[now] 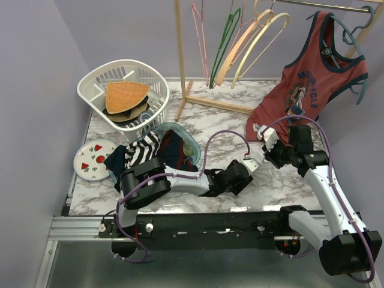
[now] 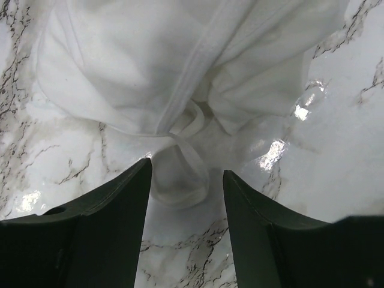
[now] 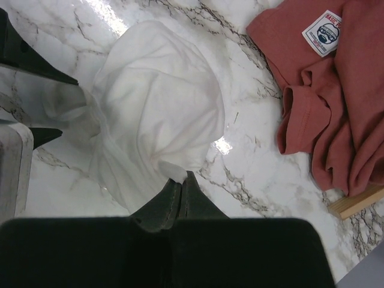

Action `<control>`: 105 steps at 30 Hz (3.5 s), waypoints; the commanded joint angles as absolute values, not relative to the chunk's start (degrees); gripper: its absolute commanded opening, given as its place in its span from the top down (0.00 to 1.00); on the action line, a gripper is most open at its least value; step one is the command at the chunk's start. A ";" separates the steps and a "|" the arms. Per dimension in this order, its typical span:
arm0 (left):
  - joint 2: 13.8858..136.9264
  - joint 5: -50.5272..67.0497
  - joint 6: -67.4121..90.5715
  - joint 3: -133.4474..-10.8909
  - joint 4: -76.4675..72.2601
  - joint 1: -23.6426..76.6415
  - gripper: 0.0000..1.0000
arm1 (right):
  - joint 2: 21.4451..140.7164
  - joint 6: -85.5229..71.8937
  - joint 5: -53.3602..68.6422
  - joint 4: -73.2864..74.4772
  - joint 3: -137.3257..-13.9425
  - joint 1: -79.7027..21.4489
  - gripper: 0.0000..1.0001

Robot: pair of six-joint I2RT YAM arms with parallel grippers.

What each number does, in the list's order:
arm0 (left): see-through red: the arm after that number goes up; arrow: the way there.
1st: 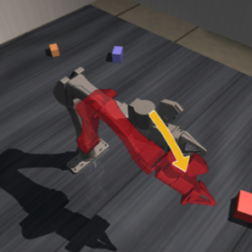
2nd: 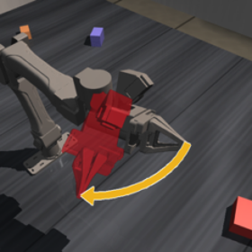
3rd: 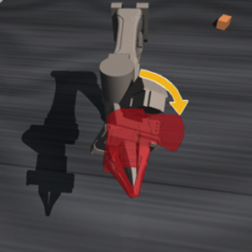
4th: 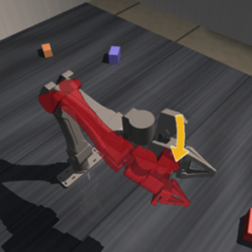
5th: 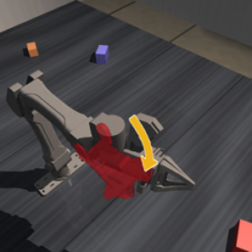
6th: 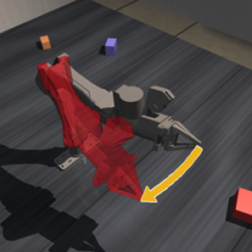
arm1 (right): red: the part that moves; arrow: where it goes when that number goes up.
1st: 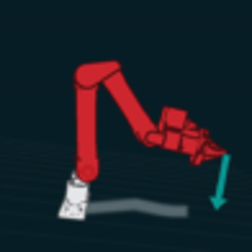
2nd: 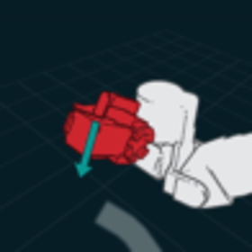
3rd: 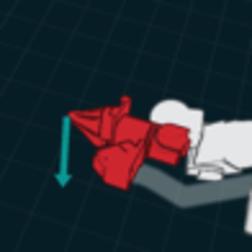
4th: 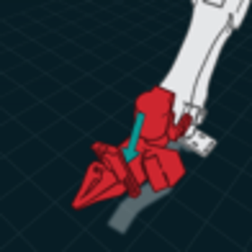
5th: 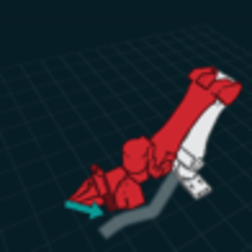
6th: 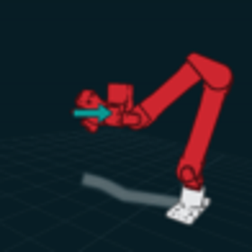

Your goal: Place the tank top on the hanger

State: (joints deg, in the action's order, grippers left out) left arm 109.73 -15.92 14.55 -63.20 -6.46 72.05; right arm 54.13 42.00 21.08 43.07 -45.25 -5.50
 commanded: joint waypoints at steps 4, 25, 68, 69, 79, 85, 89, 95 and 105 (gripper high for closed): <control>111.71 -19.07 16.52 -64.51 -9.14 72.95 0.59 | 54.76 41.13 23.29 42.28 -45.18 -4.57 1.00; 84.75 -5.64 12.91 -63.53 -2.12 67.60 1.00 | 51.50 44.74 22.76 50.44 -56.93 2.20 1.00; 89.83 20.32 21.03 -63.63 6.40 51.50 0.58 | 68.47 37.27 19.86 41.66 -52.73 2.46 0.67; 89.04 19.00 19.96 -63.89 7.46 51.42 0.49 | 67.94 37.18 20.21 41.92 -53.34 2.46 0.56; 70.51 5.30 3.70 -59.16 10.63 51.33 0.10 | 62.84 36.75 40.76 49.92 -68.28 2.37 0.22; 60.67 -4.91 -2.19 -51.88 8.80 51.24 0.01 | 67.23 27.79 51.06 50.19 -85.37 2.46 0.22; 57.48 -9.84 -2.90 -48.08 6.59 51.15 0.01 | 74.15 14.21 49.42 45.81 -98.94 1.67 0.19; 57.30 -12.22 -3.95 -48.08 7.03 51.15 0.01 | 79.54 0.20 41.09 38.69 -111.61 -2.80 0.15; 57.04 -11.95 -4.31 -47.99 7.03 50.98 0.01 | 86.21 -8.17 -4.86 31.99 -115.75 -17.13 0.07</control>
